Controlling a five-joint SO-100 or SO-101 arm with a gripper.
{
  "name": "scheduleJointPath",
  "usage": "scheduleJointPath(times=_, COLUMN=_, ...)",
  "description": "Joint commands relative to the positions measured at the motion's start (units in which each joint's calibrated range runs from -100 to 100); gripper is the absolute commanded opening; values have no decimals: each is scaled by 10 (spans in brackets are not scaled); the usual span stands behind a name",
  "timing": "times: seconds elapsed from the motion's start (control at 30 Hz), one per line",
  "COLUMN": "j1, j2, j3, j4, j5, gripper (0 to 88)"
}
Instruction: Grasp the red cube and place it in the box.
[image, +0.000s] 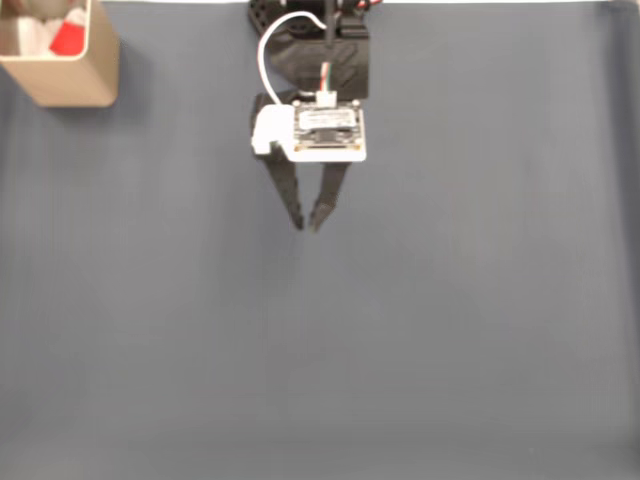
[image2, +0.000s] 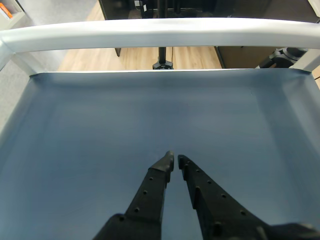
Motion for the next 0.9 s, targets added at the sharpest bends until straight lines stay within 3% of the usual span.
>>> scheduleJointPath(times=0.0, j1=-15, j2=-32, j3=15, j4=-15, j5=-2, gripper=0)
scheduleJointPath(times=0.87, j1=-39, j2=-355, j3=331, j4=29, j5=-23, gripper=0)
